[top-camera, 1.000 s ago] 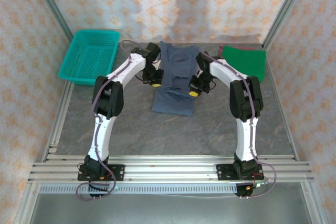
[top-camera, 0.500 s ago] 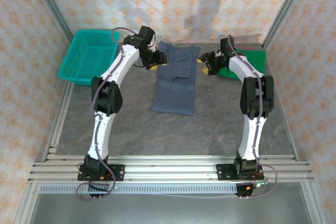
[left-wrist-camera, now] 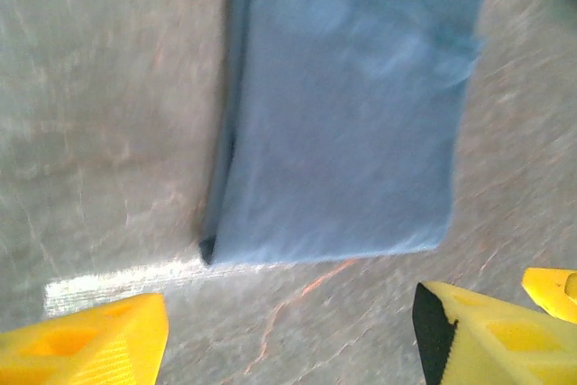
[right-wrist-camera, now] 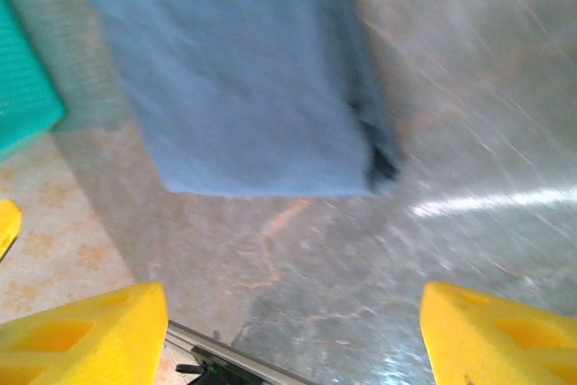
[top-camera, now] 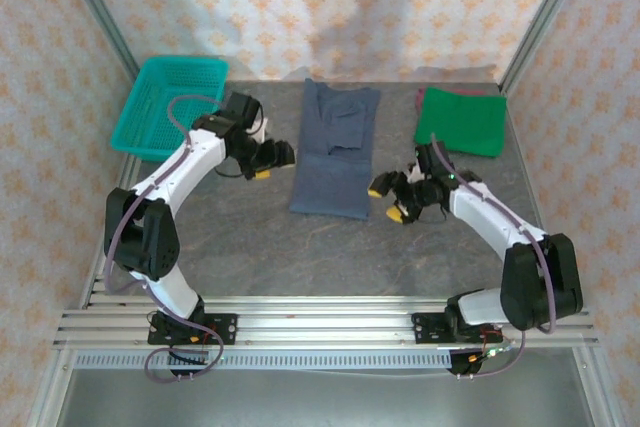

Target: Fold and stack the t-shirts

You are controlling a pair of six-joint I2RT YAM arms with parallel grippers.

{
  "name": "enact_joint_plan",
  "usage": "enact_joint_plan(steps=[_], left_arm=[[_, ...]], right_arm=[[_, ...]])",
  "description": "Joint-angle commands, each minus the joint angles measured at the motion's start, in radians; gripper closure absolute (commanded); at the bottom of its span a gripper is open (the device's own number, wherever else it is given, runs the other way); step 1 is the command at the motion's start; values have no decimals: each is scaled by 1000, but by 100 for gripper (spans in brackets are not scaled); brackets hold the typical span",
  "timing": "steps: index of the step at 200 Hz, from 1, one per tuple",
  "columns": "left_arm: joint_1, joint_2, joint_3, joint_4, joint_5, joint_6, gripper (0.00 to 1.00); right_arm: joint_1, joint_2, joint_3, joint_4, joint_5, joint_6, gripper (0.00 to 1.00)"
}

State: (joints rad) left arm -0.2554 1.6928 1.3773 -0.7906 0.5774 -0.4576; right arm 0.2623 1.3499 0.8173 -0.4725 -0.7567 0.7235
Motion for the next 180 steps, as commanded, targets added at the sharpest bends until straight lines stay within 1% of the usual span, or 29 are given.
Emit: enact_joint_plan(steps=[1,23,42,47,66,108,155,180], left_arm=[[-5,-12,-120,111,80,-45,29],[-7,-4,-186,156,91,-60,30],[-11,15,-225,199,122,-72,32],[-13,19,-234,212,129,-102,32],[-19,38,-262,251,139,-121,32],[-22,77,-299,335,165,-167,33],[-25,126,-291,332,168,-162,36],[-34,145,-287,366,191,-186,38]], right_arm=[[16,-32,-83,129,14,85,28],[39,10,-114,212,3,116,30],[65,67,-133,298,-13,153,33],[72,79,-135,319,-12,163,33],[99,125,-139,384,-12,197,35],[113,191,-141,458,6,227,39],[113,250,-111,488,11,235,43],[113,289,-85,488,8,228,46]])
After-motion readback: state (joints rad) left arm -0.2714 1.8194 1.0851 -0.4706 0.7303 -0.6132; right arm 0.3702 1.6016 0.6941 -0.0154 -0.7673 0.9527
